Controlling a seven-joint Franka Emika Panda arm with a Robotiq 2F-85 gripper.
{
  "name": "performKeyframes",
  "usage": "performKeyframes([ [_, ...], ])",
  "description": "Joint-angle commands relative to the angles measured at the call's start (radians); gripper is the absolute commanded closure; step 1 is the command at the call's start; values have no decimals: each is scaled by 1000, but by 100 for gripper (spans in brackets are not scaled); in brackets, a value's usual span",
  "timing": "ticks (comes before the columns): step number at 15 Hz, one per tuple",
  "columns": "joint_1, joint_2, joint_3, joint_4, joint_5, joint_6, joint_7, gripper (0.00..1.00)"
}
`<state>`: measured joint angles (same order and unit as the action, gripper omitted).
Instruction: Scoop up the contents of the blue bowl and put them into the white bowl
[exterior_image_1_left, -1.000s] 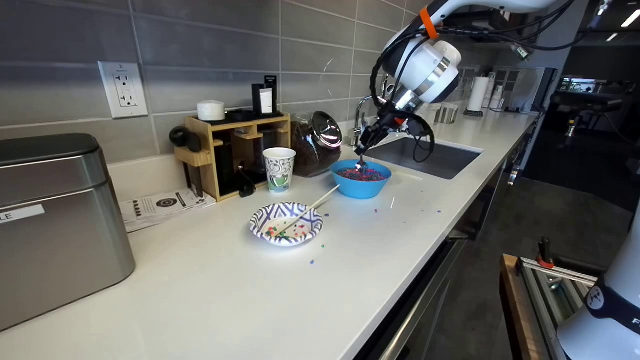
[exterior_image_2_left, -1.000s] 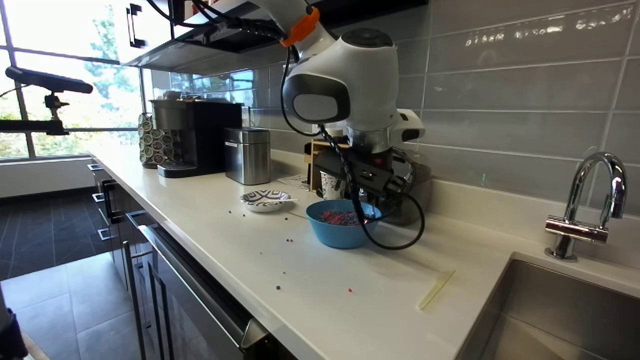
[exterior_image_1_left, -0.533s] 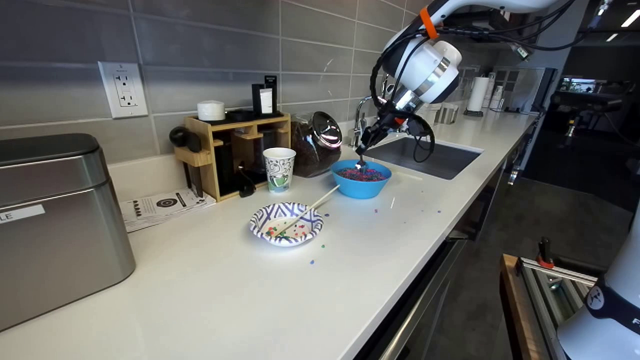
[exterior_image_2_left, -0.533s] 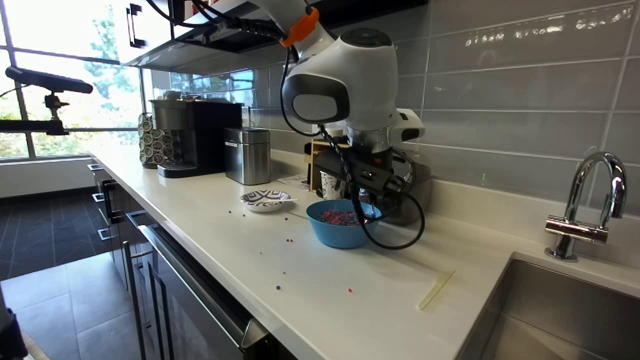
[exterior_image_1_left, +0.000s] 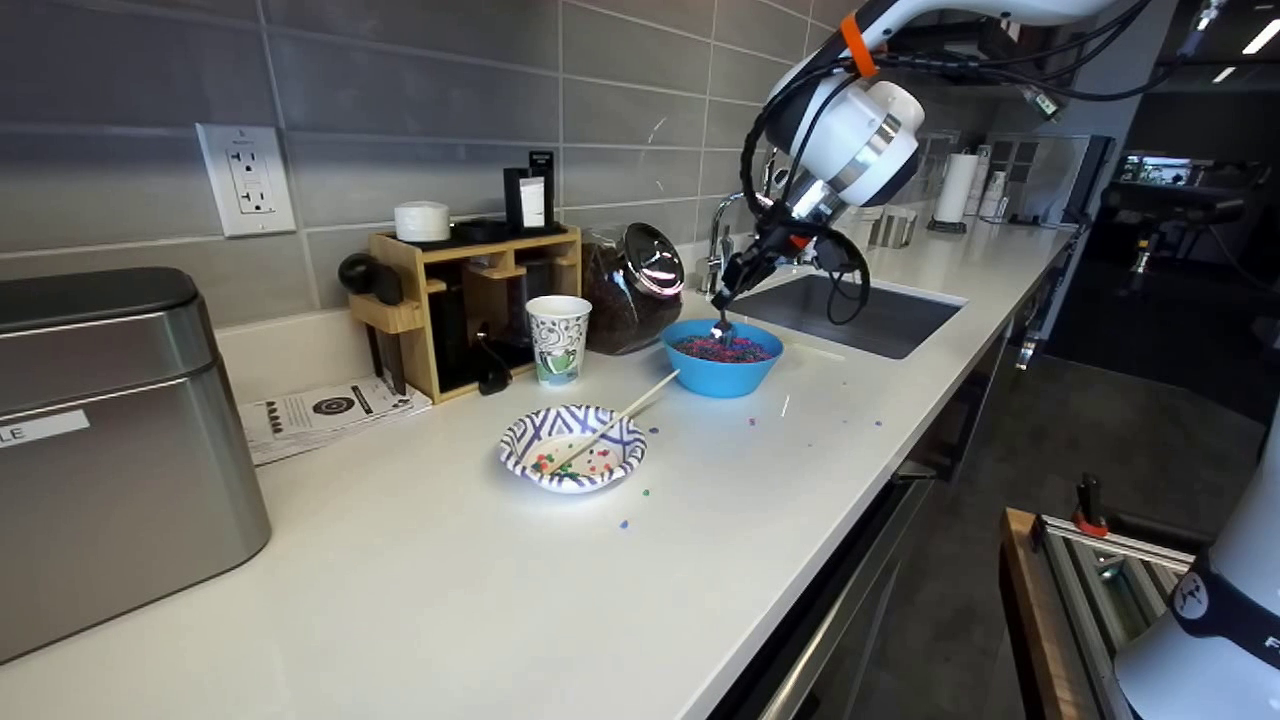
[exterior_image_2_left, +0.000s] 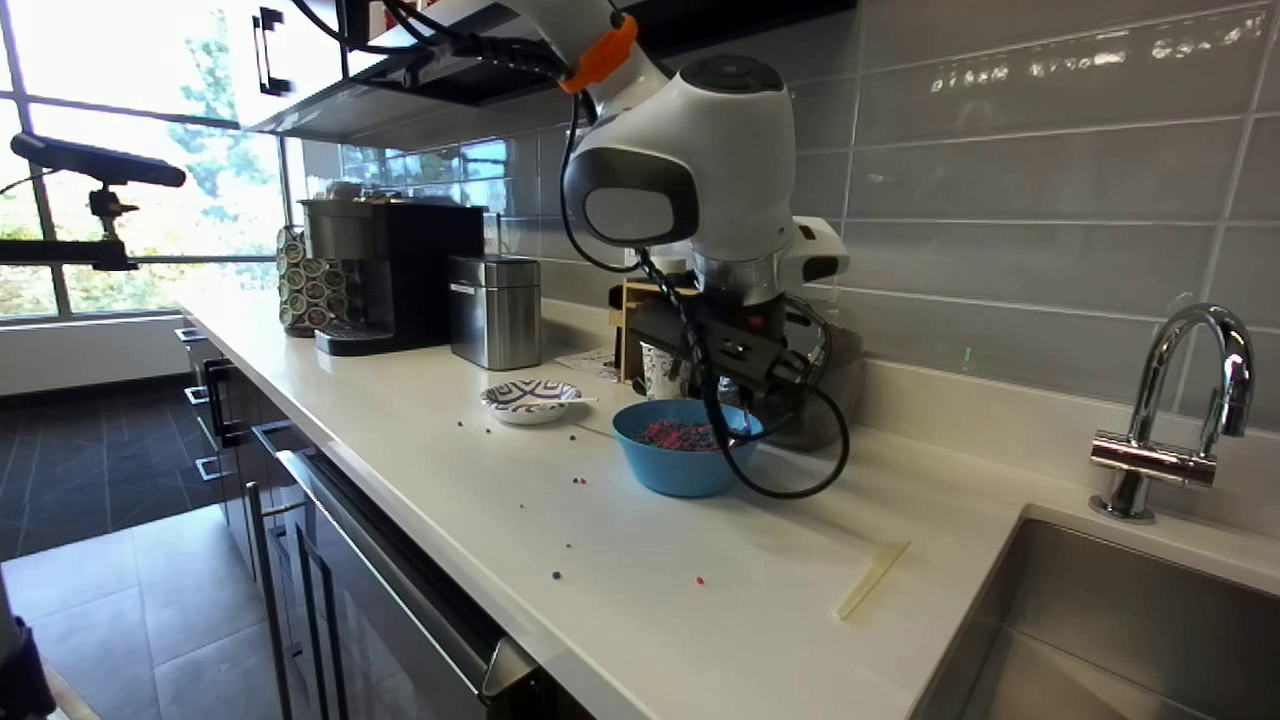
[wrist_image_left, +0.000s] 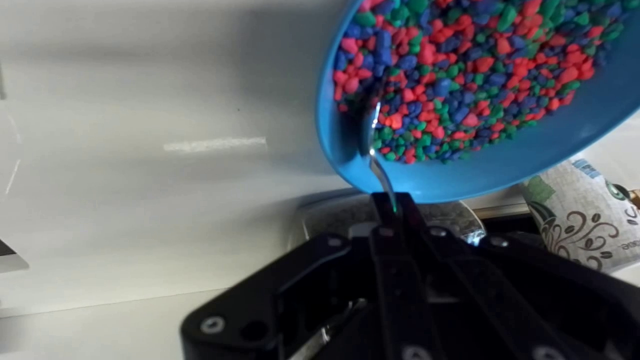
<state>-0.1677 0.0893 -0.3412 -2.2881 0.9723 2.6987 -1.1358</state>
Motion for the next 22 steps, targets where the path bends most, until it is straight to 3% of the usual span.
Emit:
performKeyframes([
  [1,10,-55,5,-50,7,38,4,100],
  [14,6,-196,4,-127,35,20,-8,100],
  [22,11,-205,-4,-125,192,83,-120,100],
])
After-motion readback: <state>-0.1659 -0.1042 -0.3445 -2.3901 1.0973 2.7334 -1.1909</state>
